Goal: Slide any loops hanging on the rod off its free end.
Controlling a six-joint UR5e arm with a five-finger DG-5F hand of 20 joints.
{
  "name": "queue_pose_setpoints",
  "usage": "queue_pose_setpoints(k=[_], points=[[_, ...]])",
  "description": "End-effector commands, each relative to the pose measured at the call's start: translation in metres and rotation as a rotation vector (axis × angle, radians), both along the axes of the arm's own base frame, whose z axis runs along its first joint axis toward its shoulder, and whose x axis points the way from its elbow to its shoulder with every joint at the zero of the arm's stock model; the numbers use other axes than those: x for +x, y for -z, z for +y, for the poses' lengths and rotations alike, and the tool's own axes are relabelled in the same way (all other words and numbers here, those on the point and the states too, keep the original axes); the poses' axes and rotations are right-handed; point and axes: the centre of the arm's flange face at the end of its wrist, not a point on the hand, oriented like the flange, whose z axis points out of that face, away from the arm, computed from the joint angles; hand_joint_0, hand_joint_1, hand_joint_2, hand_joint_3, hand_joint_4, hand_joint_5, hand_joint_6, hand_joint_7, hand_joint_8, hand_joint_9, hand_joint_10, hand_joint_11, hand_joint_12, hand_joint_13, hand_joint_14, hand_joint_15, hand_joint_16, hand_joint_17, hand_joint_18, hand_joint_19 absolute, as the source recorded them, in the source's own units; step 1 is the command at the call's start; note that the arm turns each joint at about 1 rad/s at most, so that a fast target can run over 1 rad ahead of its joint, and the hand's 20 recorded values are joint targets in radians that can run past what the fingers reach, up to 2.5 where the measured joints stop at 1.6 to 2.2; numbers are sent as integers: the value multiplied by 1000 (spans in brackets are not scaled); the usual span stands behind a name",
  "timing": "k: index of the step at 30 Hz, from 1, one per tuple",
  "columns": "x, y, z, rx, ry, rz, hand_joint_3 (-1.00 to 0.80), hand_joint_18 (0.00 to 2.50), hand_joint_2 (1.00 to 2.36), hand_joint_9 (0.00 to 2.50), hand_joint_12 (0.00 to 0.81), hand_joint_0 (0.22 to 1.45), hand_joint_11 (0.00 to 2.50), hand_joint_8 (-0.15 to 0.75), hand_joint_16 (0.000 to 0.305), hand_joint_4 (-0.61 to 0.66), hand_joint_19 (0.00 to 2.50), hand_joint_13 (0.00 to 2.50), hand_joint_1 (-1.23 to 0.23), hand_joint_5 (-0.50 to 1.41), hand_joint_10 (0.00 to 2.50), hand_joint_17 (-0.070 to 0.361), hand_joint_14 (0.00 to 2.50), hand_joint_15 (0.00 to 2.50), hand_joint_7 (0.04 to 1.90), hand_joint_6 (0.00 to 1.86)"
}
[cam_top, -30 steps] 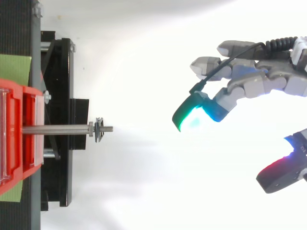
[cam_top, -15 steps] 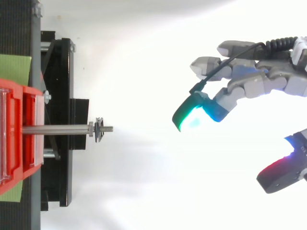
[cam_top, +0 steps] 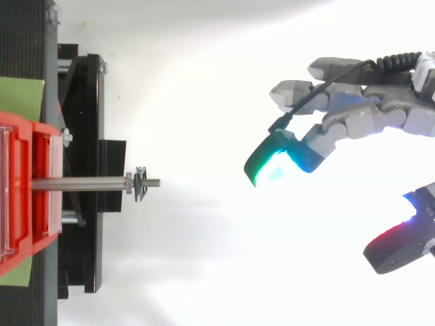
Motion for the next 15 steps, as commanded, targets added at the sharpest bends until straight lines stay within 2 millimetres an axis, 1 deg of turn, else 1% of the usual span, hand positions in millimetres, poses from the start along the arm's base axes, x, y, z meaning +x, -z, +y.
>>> queue_pose_setpoints(k=[1, 7, 8, 10, 11, 12, 15], points=[[0, 0, 0, -1, 0, 1, -421, 204, 1007, 8, 411, 556, 0, 191, 65, 146, 287, 111, -522, -297, 0, 147, 0, 0, 648, 501], [0, 0, 0, 0, 0, -1, -419, 139, 1007, 50, 409, 557, 0, 199, 64, 149, 250, 128, -527, -296, 0, 145, 0, 0, 651, 501], [0, 0, 0, -1, 0, -1, -414, 54, 1007, 46, 412, 559, 0, 201, 64, 155, 261, 95, -504, -297, 0, 143, 0, 0, 669, 501], [0, 0, 0, -1, 0, 1, -406, 142, 1008, 183, 404, 566, 0, 218, 64, 199, 200, 187, -551, -277, 0, 143, 0, 0, 655, 501], [0, 0, 0, 0, 0, 1, -401, 210, 1008, 217, 388, 571, 0, 222, 62, 215, 186, 228, -560, -271, 0, 139, 0, 0, 654, 501], [0, 0, 0, 0, 0, -1, -396, 273, 1008, 251, 390, 570, 0, 240, 62, 227, 184, 238, -562, -268, 0, 139, 0, 0, 656, 501], [0, 0, 0, 0, 0, -1, -398, 369, 1009, 253, 386, 567, 0, 245, 61, 227, 206, 264, -571, -265, 0, 136, 0, 0, 651, 501]])
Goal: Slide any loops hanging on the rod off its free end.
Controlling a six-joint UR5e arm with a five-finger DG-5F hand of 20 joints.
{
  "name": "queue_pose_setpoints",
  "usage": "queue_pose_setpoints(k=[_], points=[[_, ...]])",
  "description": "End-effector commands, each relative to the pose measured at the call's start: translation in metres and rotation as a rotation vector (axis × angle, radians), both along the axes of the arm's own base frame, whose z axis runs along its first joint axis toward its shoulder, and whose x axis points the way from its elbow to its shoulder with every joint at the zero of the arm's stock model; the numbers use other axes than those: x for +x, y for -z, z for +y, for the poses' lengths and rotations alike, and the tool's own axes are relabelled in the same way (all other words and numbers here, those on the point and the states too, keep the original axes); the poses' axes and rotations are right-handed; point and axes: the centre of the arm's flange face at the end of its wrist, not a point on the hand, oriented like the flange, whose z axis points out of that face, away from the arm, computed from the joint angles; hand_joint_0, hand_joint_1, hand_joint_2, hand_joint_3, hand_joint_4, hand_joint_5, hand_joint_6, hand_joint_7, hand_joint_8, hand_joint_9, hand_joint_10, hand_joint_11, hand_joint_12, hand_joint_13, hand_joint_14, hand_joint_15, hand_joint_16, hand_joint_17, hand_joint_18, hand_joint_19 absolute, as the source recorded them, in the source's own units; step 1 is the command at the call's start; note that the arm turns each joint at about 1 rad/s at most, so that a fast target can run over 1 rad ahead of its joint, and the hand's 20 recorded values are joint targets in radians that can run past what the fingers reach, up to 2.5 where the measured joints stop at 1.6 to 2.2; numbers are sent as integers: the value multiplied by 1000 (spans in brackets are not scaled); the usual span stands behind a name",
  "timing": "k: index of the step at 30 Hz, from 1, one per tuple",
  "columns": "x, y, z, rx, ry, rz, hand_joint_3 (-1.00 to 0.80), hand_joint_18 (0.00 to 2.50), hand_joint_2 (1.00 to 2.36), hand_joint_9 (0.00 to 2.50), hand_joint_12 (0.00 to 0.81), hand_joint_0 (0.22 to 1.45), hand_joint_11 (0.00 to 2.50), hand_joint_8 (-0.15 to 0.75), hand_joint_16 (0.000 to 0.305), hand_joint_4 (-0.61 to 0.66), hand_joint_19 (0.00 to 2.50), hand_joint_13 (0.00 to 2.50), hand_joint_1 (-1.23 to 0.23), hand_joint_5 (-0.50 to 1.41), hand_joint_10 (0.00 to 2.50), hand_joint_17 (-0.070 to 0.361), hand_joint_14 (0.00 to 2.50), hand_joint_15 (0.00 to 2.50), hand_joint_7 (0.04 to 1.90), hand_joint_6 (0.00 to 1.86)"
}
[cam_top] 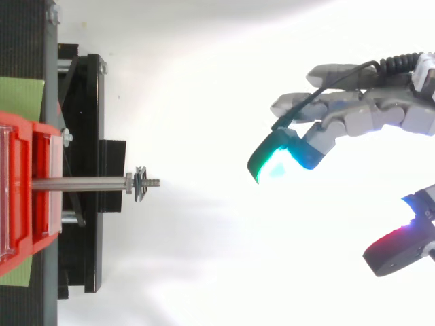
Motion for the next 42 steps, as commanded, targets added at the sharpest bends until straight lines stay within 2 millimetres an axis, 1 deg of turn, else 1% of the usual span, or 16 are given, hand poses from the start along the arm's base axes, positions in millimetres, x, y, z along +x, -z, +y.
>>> queue_pose_setpoints(k=[1, 2, 4, 13, 16, 18, 33, 42], points=[[0, 0, 0, -1, 0, 0, -402, 429, 1008, 282, 386, 565, 0, 251, 60, 227, 218, 304, -568, -263, 0, 135, 0, 0, 652, 501], [0, 0, 0, 1, 0, 0, -404, 489, 1008, 346, 382, 562, 0, 257, 59, 226, 229, 377, -562, -255, 0, 133, 0, 0, 654, 501], [0, 0, 0, -1, 0, 0, -406, 521, 1009, 419, 373, 562, 0, 267, 59, 228, 244, 402, -557, -253, 0, 133, 0, 0, 647, 501], [0, 0, 0, -1, 0, 0, -403, 497, 1008, 437, 361, 580, 0, 262, 58, 240, 223, 415, -541, -248, 0, 131, 0, 0, 659, 501], [0, 1, 0, 1, 0, 1, -397, 506, 1008, 465, 377, 582, 0, 279, 59, 263, 215, 411, -540, -247, 0, 132, 0, 0, 662, 501], [0, 0, 0, -1, 0, 0, -400, 498, 1010, 460, 385, 583, 0, 289, 60, 276, 212, 389, -538, -249, 0, 135, 0, 0, 669, 501], [0, 1, 0, 1, 0, 1, -408, 442, 1008, 372, 388, 580, 0, 281, 60, 239, 215, 331, -514, -264, 0, 136, 0, 0, 663, 501], [0, 0, 0, 1, 0, 0, -409, 457, 1008, 363, 387, 582, 0, 282, 60, 235, 233, 357, -506, -265, 0, 135, 0, 0, 657, 501]])
